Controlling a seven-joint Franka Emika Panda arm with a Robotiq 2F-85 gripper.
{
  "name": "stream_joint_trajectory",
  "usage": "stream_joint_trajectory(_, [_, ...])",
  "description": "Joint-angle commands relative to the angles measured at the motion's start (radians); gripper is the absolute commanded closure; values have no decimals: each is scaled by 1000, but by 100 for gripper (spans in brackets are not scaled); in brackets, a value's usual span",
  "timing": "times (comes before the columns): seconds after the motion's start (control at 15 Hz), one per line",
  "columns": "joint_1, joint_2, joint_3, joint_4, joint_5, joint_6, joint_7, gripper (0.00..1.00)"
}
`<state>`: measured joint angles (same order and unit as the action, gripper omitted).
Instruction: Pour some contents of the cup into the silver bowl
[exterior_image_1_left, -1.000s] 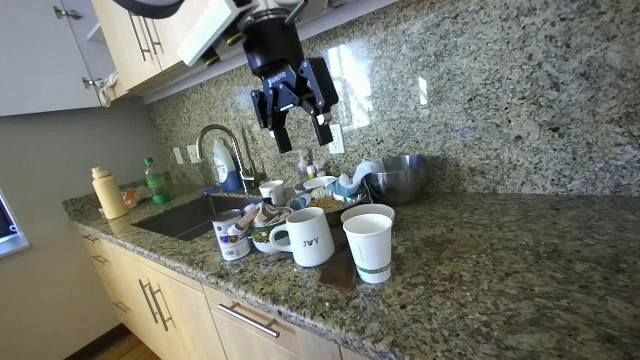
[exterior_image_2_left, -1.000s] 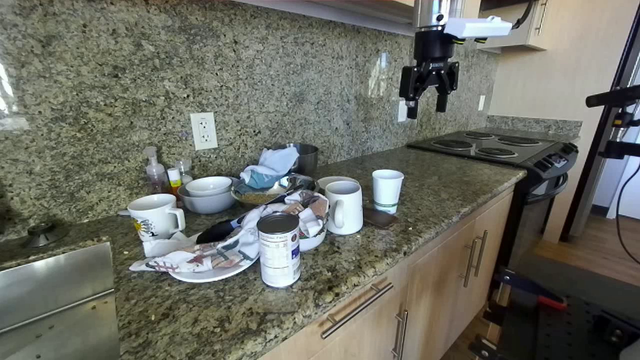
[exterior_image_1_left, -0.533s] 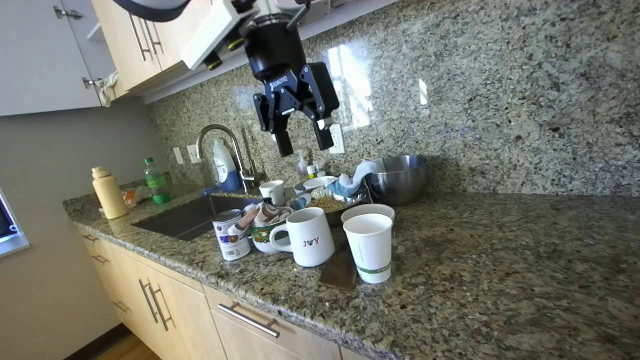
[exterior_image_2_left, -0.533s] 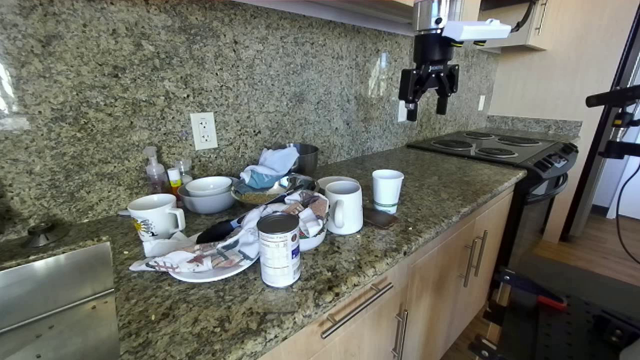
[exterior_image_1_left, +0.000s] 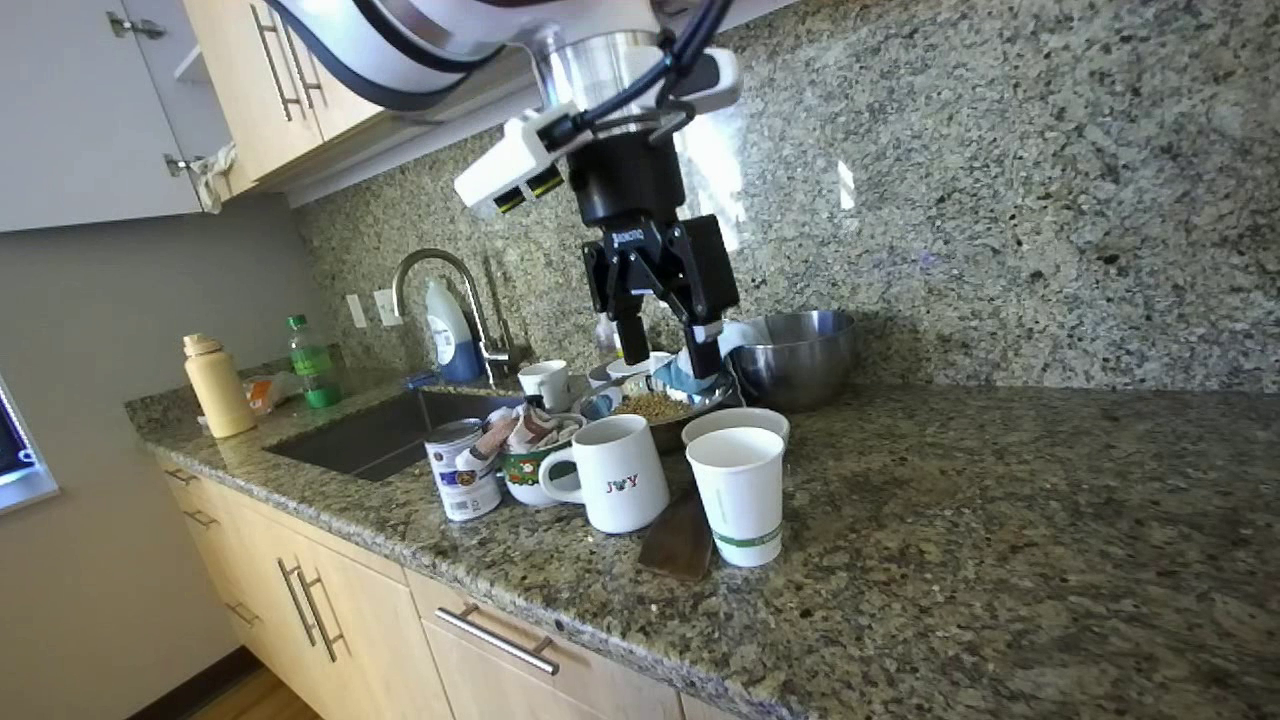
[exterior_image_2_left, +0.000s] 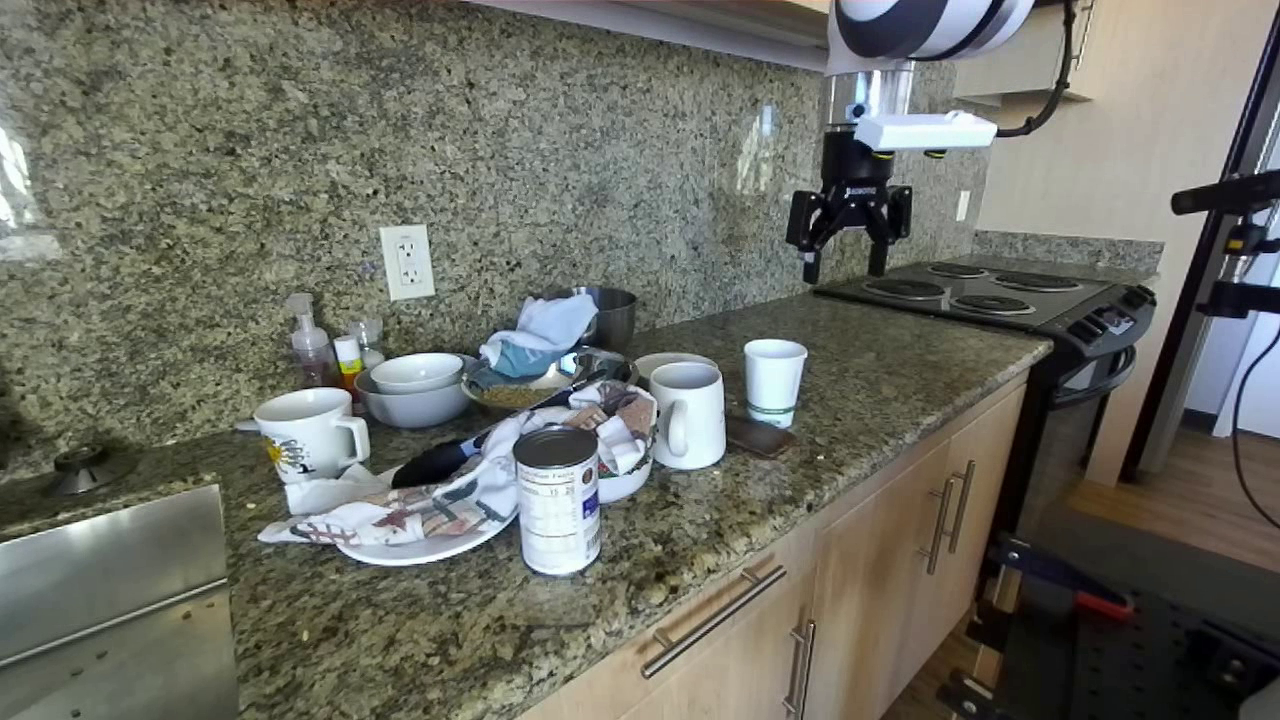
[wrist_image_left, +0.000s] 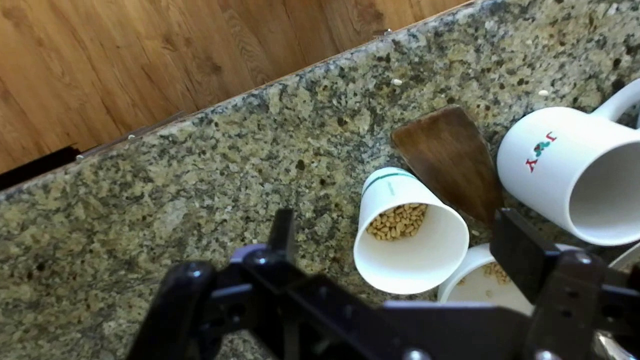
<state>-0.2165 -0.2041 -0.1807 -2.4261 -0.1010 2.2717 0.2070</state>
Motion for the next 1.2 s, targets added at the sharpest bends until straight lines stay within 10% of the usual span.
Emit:
stream_joint_trajectory(0.0, [-8,101,-11,40,45,64,27,0])
stream_joint_trajectory(1.13, [23,344,-26,154,68,110,239,0])
